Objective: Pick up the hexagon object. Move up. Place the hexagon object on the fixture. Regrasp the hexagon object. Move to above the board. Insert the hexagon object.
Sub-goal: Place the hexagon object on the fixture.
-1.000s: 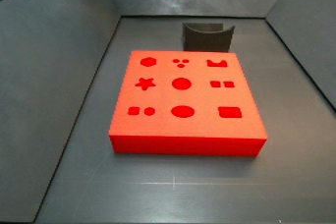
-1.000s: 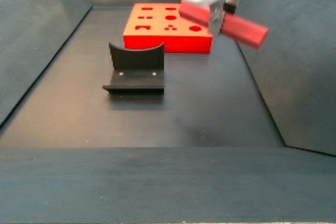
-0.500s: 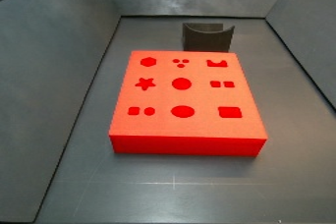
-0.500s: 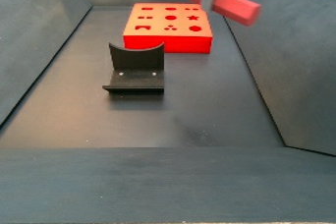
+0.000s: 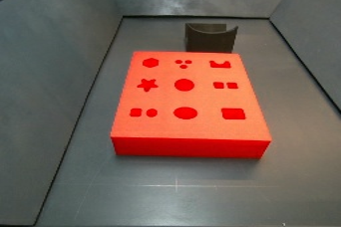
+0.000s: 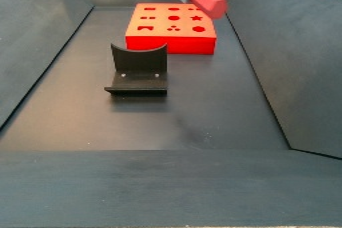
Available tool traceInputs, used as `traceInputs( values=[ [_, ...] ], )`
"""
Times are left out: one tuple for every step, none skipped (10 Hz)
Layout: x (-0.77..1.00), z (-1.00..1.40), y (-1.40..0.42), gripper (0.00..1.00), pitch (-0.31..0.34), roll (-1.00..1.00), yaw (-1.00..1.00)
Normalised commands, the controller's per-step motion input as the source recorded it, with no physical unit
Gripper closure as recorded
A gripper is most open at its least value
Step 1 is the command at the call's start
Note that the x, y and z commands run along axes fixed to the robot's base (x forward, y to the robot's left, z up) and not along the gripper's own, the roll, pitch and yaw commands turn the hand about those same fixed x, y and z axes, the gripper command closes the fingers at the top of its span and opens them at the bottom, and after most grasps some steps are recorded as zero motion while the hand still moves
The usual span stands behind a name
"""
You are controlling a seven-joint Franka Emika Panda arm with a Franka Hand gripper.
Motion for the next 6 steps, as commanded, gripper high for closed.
traceInputs(
  values=[
    [1.00, 0.00, -0.27, 1.00, 0.155, 0.02, -1.00],
    [1.00, 0.00, -0.23, 1.00, 0.197, 0.03, -1.00],
    [1.00, 0.01, -0.21, 1.00, 0.219, 0.04, -0.89],
    [1.00, 0.01, -0.18, 1.00, 0.196, 0.04, -0.65],
    [1.00, 0.00, -0.16, 1.00, 0.166, 0.05, -0.38],
    [1.00, 0.01, -0.14, 1.00, 0.158, 0.05, -0.25]
  ],
)
